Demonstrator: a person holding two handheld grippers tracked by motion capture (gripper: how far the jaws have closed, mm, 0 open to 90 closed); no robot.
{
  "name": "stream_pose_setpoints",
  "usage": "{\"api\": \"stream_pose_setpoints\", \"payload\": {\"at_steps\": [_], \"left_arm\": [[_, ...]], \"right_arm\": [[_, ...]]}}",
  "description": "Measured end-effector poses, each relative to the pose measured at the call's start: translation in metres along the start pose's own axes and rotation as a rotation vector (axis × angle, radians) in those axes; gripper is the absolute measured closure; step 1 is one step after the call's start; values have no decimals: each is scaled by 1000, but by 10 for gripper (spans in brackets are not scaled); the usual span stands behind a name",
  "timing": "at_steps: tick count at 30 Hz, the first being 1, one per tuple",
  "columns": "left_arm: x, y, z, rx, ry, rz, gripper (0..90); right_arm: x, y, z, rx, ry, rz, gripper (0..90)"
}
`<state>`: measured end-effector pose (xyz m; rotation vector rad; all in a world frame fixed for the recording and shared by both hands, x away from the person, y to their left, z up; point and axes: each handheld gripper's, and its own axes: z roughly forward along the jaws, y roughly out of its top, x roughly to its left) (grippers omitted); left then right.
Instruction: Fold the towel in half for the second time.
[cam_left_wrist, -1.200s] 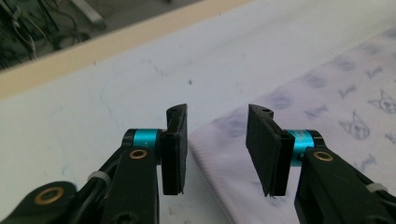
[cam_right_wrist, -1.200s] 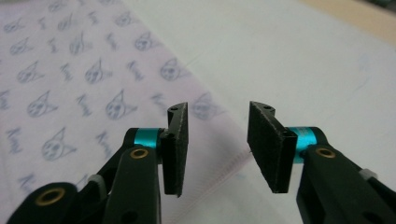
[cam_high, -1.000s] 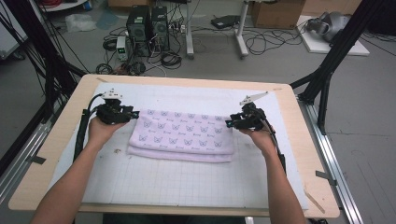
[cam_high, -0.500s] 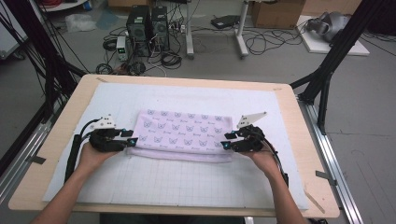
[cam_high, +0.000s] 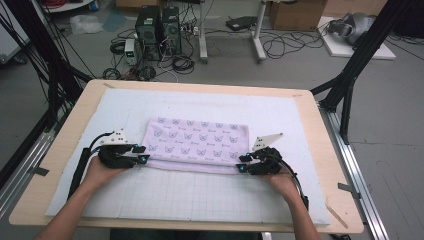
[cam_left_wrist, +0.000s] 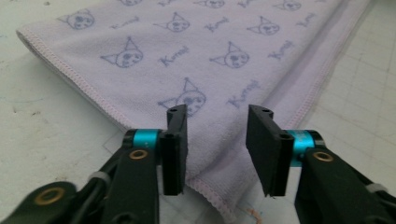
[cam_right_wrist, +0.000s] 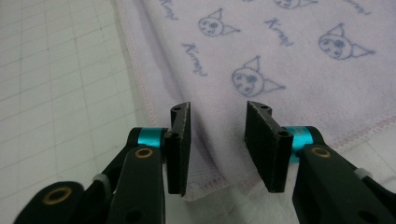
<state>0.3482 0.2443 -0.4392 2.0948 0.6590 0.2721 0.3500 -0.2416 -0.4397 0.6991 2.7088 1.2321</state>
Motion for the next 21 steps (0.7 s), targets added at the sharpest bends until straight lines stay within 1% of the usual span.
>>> {"api": "stream_pose_setpoints", "payload": {"at_steps": [1, 2, 3, 4, 5, 8, 9, 10, 11, 15, 17, 18, 21], "left_arm": [[-1, 0, 1, 7, 3, 2, 659], [-1, 0, 3, 26, 7, 11, 701], [-2, 0, 5, 45, 9, 23, 765], [-3, 0, 6, 49, 14, 30, 824], [-4, 0, 5, 46, 19, 27, 864], [-3, 2, 2, 47, 24, 16, 878], [-3, 3, 0, 43, 26, 14, 879], [-4, 3, -2, 30, 27, 7, 881], [-5, 4, -5, 25, 29, 13, 881], [-9, 9, -16, -9, 33, 14, 882], [-14, 12, -23, -19, 35, 27, 882], [-17, 12, -25, -21, 33, 34, 882], [-26, 8, -31, -23, 24, 42, 882]], "right_arm": [[0, 0, 0, 2, -1, 3, 665], [-1, 0, 0, 3, -5, -1, 697], [-1, 1, -1, 3, -13, -6, 751], [-2, 1, -1, 2, -12, -7, 797], [-4, 1, -1, 2, -6, -9, 844], [-5, 3, -4, -1, 0, -4, 869], [-6, 4, -6, -11, -1, -4, 870], [-6, 6, -8, -18, -3, -2, 871], [-6, 7, -11, -27, -6, -5, 872], [-2, 15, -23, -54, -21, -27, 873], [3, 18, -31, -73, -26, -37, 873], [5, 19, -33, -74, -27, -47, 873], [15, 17, -38, -51, -20, -63, 872]]}}
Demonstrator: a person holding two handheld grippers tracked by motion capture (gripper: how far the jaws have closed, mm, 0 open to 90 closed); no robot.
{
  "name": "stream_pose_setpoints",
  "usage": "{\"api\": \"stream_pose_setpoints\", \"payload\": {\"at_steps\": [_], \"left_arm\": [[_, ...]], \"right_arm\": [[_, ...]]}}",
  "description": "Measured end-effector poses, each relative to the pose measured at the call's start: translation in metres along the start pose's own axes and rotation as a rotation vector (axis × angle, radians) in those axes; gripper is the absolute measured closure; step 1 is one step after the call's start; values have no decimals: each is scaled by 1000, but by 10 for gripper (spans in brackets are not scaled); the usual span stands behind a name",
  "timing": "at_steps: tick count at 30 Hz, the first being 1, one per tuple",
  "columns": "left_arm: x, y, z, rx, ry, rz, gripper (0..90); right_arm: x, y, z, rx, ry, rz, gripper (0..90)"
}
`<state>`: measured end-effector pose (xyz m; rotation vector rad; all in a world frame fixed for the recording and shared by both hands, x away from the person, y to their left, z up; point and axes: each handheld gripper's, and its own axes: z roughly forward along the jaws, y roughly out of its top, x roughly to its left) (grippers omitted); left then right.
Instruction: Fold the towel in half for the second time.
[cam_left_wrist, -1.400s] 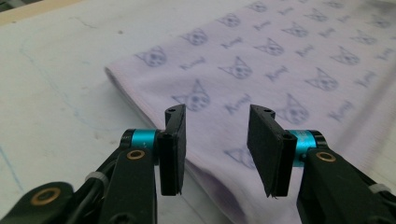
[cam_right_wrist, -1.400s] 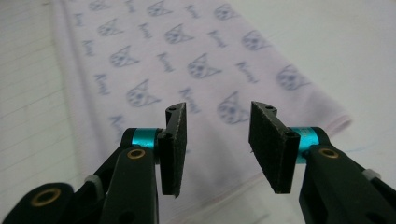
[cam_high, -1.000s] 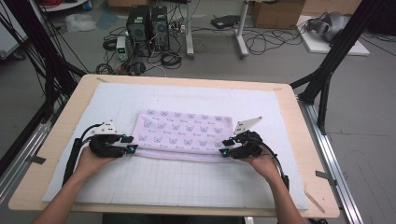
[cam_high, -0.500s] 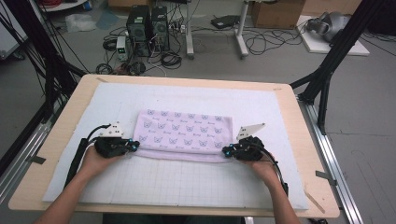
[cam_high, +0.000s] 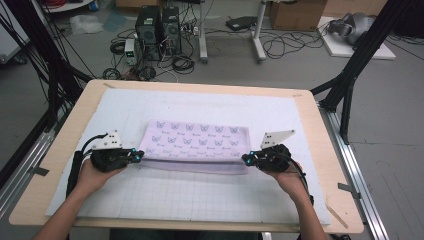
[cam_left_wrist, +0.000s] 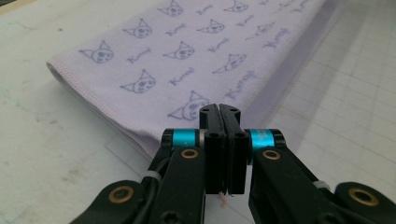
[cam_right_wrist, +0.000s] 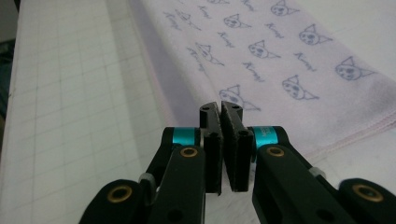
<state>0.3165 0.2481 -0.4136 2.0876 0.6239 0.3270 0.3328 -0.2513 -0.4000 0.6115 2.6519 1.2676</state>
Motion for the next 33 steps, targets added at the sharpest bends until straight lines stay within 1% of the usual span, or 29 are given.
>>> {"api": "stream_pose_setpoints", "payload": {"at_steps": [1, 3, 4, 5, 6, 7, 8, 10, 12, 14, 16, 17, 19, 21, 25, 28, 30, 31, 33], "left_arm": [[-3, -3, 0, 0, -6, -1, 882], [-7, -10, 2, 16, -13, -9, 871], [-7, -13, 3, 28, -8, -15, 824], [-6, -15, 6, 52, 9, -28, 705], [-5, -16, 7, 55, 0, -38, 638], [-5, -17, 7, 53, -1, -40, 634], [-5, -17, 8, 54, 0, -42, 623], [-4, -15, 11, 59, 1, -41, 627], [-3, -16, 14, 64, 10, -46, 643], [-2, -18, 17, 75, 14, -51, 665], [-2, -21, 18, 66, 18, -60, 665], [-2, -21, 18, 60, 21, -64, 661], [-2, -21, 18, 58, 22, -62, 642], [-3, -20, 17, 50, 28, -64, 613], [-3, -18, 14, 20, 41, -79, 553], [-3, -17, 9, -3, 49, -96, 514], [-3, -17, 5, -21, 65, -106, 497], [-3, -17, 3, -28, 67, -113, 482], [-4, -18, -1, -37, 75, -120, 455]], "right_arm": [[3, -3, 0, 5, 5, -5, 872], [7, -13, 5, 25, 28, 16, 860], [8, -18, 9, 46, 42, 25, 790], [8, -20, 10, 60, 38, 33, 710], [8, -23, 11, 54, 42, 51, 706], [8, -23, 9, 28, 46, 49, 698], [9, -22, 7, 4, 37, 52, 693], [8, -20, 4, -27, 30, 55, 692], [6, -20, 5, -26, 15, 57, 688], [4, -23, 10, -9, 11, 63, 688], [4, -27, 15, 23, 5, 68, 688], [3, -29, 18, 35, 11, 72, 686], [3, -31, 20, 30, 10, 84, 668], [4, -29, 18, 9, -15, 79, 636], [3, -22, 18, -36, -61, 87, 566], [4, -16, 20, -56, -68, 96, 511], [3, -11, 23, -68, -78, 99, 477], [3, -9, 24, -74, -78, 104, 451], [5, -6, 24, -84, -92, 100, 420]]}}
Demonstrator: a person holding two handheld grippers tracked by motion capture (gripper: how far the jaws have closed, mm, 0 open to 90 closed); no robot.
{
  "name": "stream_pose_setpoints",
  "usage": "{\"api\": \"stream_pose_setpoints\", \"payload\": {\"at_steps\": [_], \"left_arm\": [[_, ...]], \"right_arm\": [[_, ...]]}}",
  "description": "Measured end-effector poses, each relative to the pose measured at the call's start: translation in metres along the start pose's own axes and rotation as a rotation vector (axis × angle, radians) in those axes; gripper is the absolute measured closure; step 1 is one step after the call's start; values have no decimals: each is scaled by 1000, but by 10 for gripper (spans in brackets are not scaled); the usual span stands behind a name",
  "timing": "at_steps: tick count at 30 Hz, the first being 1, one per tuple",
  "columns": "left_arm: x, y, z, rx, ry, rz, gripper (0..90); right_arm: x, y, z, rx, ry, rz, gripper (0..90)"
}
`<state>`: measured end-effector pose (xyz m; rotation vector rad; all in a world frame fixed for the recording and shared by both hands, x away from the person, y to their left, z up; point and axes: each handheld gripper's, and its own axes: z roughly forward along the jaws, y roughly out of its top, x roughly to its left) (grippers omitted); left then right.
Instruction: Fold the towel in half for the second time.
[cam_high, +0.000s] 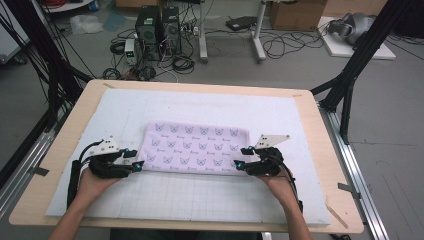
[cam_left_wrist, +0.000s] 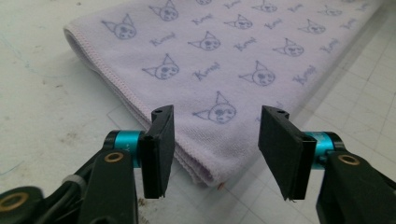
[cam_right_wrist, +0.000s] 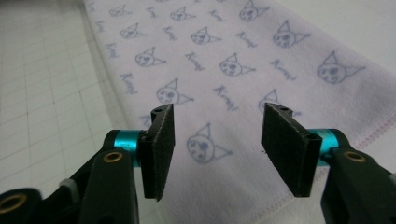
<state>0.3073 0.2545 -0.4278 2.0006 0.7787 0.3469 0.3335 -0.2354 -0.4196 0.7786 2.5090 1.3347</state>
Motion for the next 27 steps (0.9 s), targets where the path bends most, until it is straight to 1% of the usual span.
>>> {"api": "stream_pose_setpoints", "payload": {"at_steps": [4, 7, 10, 11, 12, 14, 16, 18, 21, 25, 27], "left_arm": [[-1, -2, -8, -21, 6, -18, 398], [-2, -3, -13, -22, 4, -28, 383], [-2, -6, -16, -17, 14, -35, 356], [-2, -6, -17, -19, 16, -40, 346], [-2, -7, -18, -13, 19, -39, 336], [-3, -8, -19, -16, 22, -45, 316], [-5, -9, -20, -14, 28, -42, 300], [-7, -9, -21, -15, 29, -45, 272], [-9, -9, -23, -21, 38, -49, 229], [-11, -9, -28, -39, 48, -60, 206], [-11, -9, -31, -42, 52, -58, 196]], "right_arm": [[3, 1, -3, -10, -24, 8, 355], [4, 0, -7, -22, -36, 16, 323], [5, -2, -11, -32, -53, 18, 292], [6, -2, -12, -31, -52, 24, 284], [7, -3, -13, -31, -53, 20, 281], [9, -3, -15, -39, -48, 19, 256], [11, -4, -18, -36, -50, 17, 239], [14, -5, -21, -35, -68, 15, 210], [15, -8, -26, -49, -73, 25, 198], [17, -9, -31, -65, -83, 27, 166], [19, -9, -32, -75, -87, 28, 148]]}}
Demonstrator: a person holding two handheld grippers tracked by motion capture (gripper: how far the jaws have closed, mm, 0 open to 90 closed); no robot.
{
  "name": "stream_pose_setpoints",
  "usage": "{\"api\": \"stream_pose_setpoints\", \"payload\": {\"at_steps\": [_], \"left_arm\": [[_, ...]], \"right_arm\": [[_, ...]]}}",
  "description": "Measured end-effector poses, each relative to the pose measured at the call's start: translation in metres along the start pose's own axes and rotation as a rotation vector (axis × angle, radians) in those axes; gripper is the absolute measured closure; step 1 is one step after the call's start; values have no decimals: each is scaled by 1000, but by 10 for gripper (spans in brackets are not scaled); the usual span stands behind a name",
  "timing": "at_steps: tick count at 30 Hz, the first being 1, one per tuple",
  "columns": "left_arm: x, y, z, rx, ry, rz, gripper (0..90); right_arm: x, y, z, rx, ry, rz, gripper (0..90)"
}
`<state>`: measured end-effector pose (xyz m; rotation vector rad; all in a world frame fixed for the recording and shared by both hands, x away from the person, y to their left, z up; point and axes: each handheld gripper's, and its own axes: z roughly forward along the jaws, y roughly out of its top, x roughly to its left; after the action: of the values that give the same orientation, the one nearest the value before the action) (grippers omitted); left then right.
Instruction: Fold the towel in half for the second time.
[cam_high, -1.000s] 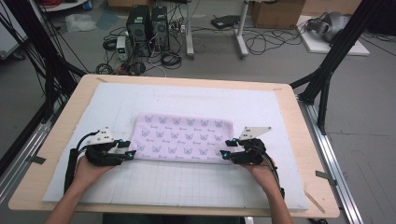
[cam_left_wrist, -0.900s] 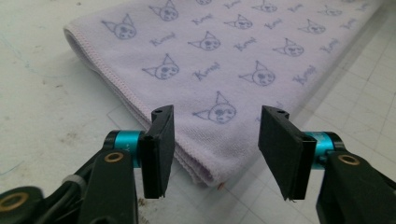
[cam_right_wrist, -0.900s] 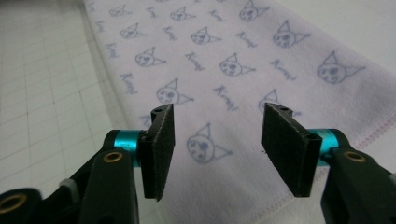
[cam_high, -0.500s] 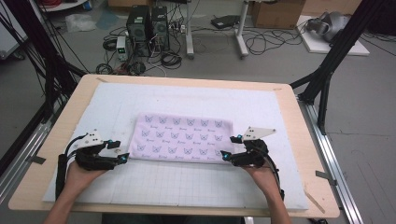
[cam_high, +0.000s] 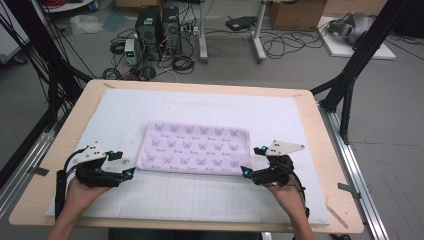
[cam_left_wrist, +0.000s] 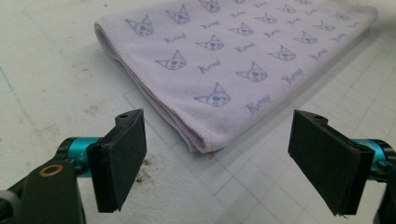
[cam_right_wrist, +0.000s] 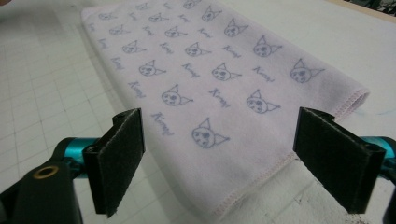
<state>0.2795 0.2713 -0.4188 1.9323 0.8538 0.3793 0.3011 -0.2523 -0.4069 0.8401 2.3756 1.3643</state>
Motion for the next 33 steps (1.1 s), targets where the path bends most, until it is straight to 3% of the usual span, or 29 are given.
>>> {"api": "stream_pose_setpoints", "payload": {"at_steps": [15, 33], "left_arm": [[-1, -4, -14, -18, 31, -9, 119], [-5, -13, -28, -29, 47, -22, 111]], "right_arm": [[9, -9, -13, -22, -23, 2, 120], [12, -23, -34, -33, -44, 29, 120]]}}
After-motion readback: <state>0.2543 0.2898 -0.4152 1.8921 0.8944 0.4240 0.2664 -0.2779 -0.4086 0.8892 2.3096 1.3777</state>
